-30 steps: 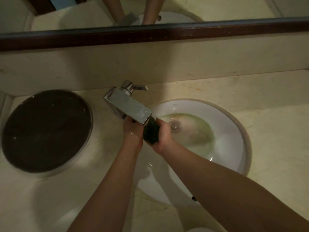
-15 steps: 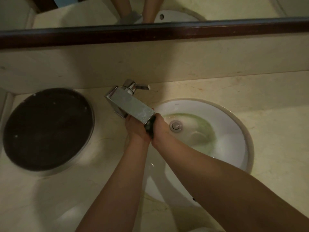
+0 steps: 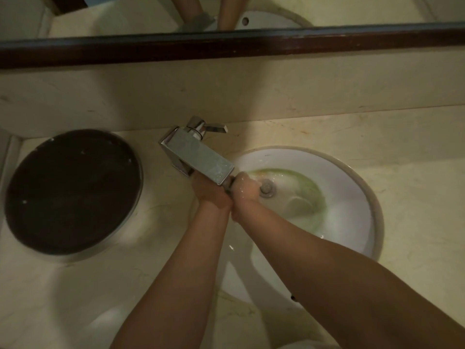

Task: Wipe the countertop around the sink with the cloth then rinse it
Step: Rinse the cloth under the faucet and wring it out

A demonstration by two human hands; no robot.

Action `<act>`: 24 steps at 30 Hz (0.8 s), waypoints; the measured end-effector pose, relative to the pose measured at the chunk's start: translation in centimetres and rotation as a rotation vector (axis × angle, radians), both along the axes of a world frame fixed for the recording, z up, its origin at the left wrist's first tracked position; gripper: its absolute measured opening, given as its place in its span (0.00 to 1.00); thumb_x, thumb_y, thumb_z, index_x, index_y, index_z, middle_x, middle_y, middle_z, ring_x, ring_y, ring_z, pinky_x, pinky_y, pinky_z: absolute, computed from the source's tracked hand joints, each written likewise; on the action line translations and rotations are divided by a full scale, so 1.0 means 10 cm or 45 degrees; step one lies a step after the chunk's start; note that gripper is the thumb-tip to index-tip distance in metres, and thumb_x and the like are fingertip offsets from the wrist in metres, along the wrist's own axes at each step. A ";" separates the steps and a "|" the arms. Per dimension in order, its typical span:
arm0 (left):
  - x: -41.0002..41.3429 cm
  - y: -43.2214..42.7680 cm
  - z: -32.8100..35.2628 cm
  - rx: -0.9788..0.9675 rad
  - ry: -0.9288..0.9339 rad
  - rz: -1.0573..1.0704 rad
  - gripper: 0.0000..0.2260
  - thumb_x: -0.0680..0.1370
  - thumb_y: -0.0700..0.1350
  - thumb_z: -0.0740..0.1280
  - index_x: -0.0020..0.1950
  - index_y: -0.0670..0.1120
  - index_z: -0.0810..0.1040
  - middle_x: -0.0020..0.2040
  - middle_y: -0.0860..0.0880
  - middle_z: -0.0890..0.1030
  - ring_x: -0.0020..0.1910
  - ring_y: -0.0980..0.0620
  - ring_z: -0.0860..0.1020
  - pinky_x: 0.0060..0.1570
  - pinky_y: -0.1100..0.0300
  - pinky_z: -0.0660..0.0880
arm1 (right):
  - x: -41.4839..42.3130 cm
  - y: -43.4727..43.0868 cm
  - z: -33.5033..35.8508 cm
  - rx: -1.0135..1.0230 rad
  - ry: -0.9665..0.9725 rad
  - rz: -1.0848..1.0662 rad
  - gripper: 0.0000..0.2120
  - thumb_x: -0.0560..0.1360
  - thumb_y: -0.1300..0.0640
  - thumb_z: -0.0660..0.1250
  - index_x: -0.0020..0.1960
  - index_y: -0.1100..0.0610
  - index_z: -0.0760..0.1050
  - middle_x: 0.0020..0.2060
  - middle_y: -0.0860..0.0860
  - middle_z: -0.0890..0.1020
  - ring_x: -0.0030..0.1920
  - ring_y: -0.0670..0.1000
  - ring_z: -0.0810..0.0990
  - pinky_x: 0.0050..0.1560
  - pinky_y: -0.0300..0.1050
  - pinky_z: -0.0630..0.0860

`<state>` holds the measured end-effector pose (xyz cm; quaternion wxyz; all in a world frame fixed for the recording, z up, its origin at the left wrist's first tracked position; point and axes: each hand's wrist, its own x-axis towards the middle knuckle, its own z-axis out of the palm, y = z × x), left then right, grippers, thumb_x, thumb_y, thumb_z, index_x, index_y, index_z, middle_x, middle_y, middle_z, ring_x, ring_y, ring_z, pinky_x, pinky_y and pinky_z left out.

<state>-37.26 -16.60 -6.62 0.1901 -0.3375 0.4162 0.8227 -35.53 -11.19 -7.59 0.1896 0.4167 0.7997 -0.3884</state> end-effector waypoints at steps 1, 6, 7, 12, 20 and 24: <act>0.02 0.03 0.03 0.024 -0.006 -0.002 0.09 0.74 0.41 0.56 0.33 0.47 0.64 0.24 0.50 0.68 0.23 0.52 0.68 0.32 0.60 0.64 | 0.01 0.02 -0.05 -0.128 0.078 -0.143 0.06 0.80 0.57 0.60 0.45 0.55 0.72 0.53 0.59 0.81 0.56 0.60 0.79 0.50 0.45 0.74; 0.11 0.02 0.07 -0.067 0.075 -0.119 0.15 0.79 0.36 0.50 0.32 0.44 0.63 0.22 0.48 0.67 0.21 0.51 0.68 0.30 0.62 0.70 | 0.17 -0.05 -0.12 -1.088 0.359 -1.232 0.09 0.74 0.51 0.61 0.38 0.52 0.74 0.39 0.53 0.79 0.36 0.53 0.78 0.33 0.42 0.70; 0.10 0.00 0.06 -0.143 0.115 -0.192 0.15 0.80 0.37 0.51 0.33 0.44 0.65 0.23 0.48 0.69 0.23 0.51 0.70 0.31 0.62 0.71 | 0.20 -0.05 -0.17 -1.114 0.369 -1.230 0.10 0.75 0.48 0.61 0.42 0.52 0.76 0.42 0.53 0.81 0.38 0.53 0.79 0.38 0.44 0.74; 0.06 -0.09 0.05 -0.212 0.233 -0.281 0.12 0.81 0.37 0.57 0.38 0.46 0.70 0.30 0.53 0.76 0.30 0.57 0.75 0.38 0.62 0.74 | 0.38 0.07 -0.24 -1.249 0.338 -1.299 0.21 0.76 0.42 0.60 0.58 0.57 0.77 0.53 0.57 0.84 0.55 0.56 0.82 0.55 0.50 0.79; 0.11 -0.15 0.19 -0.434 0.396 -0.535 0.05 0.77 0.38 0.66 0.43 0.48 0.75 0.40 0.48 0.80 0.40 0.53 0.81 0.41 0.57 0.77 | 0.35 0.03 -0.17 -1.375 0.372 -1.286 0.17 0.76 0.45 0.60 0.55 0.55 0.78 0.52 0.56 0.83 0.54 0.55 0.80 0.62 0.55 0.74; 0.07 -0.19 0.18 -0.567 0.372 -0.593 0.05 0.73 0.41 0.71 0.44 0.48 0.76 0.42 0.49 0.80 0.44 0.47 0.80 0.43 0.54 0.77 | 0.27 0.01 -0.14 -1.481 0.402 -1.227 0.21 0.76 0.43 0.58 0.57 0.58 0.76 0.54 0.59 0.81 0.55 0.59 0.79 0.67 0.58 0.69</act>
